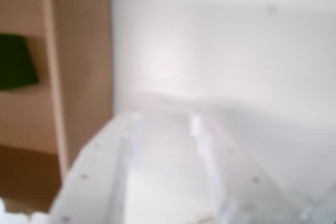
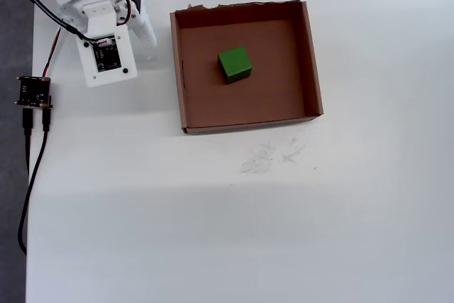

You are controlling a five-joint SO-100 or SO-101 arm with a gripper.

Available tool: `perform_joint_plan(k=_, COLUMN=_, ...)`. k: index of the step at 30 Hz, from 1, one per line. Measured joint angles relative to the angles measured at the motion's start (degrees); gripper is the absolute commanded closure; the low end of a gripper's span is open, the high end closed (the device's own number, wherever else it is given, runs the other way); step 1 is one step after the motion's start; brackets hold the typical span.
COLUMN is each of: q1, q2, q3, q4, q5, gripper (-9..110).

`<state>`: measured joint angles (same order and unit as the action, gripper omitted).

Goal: Grasp a green cube and put it in a box.

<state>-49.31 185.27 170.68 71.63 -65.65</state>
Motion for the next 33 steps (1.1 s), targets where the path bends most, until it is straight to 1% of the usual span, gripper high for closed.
perform_joint_plan(k=4, q1=0.0, q2=0.0, q3=0.0, q4=0.0, q5=0.18, gripper=87)
perform_joint_plan(k=11, q1=1.76, q2=0.0, q3=0.0, q4=0.0, q5=0.53, gripper=83)
perform_joint_plan(k=33, q1=2.02, q2=0.18, q3=0.0, q4=0.0, q5=2.64, gripper=80)
